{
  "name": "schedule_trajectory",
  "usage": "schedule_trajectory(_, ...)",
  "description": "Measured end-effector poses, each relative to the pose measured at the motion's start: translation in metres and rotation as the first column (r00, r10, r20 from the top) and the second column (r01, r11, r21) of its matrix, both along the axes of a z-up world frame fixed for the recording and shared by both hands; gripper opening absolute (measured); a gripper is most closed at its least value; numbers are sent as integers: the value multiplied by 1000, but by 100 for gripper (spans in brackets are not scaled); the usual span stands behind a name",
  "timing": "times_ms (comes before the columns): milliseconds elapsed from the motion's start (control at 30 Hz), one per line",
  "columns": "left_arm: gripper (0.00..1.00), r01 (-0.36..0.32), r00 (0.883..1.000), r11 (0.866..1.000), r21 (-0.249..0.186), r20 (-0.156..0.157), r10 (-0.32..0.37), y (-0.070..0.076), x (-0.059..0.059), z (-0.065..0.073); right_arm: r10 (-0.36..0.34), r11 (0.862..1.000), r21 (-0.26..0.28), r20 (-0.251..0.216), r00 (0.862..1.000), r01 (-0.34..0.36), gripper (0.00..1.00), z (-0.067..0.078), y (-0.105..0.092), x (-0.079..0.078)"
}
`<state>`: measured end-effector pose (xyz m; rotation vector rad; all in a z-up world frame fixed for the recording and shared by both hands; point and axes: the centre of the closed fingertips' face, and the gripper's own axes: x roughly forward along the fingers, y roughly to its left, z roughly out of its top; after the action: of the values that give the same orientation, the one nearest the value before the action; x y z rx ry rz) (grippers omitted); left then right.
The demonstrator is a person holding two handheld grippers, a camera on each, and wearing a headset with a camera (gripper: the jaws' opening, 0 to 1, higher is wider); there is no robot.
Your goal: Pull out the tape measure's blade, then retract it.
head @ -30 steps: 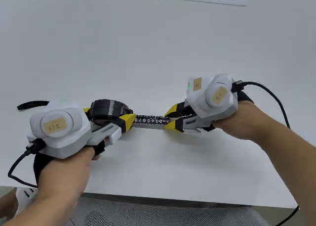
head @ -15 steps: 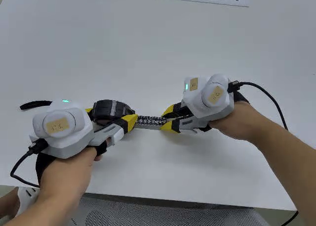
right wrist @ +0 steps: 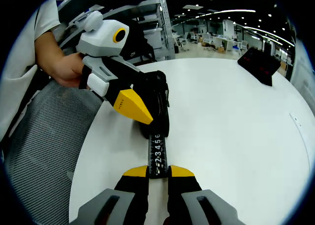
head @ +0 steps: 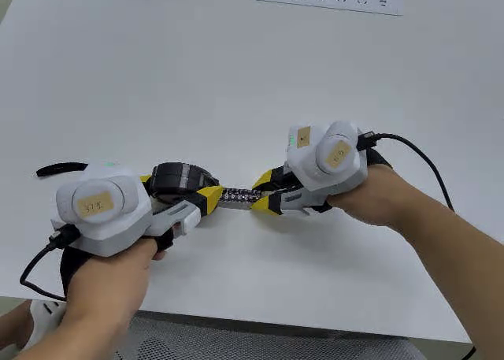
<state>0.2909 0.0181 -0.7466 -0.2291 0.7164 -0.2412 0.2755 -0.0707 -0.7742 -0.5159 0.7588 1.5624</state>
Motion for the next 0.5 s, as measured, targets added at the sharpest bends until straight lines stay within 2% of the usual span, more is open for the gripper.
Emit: schedule_trajectory(500, 58, 0, 1000, 1000, -2, 0, 0, 1, 1, -1, 12, 1000, 8, -3, 1000, -12, 10, 0, 12, 1)
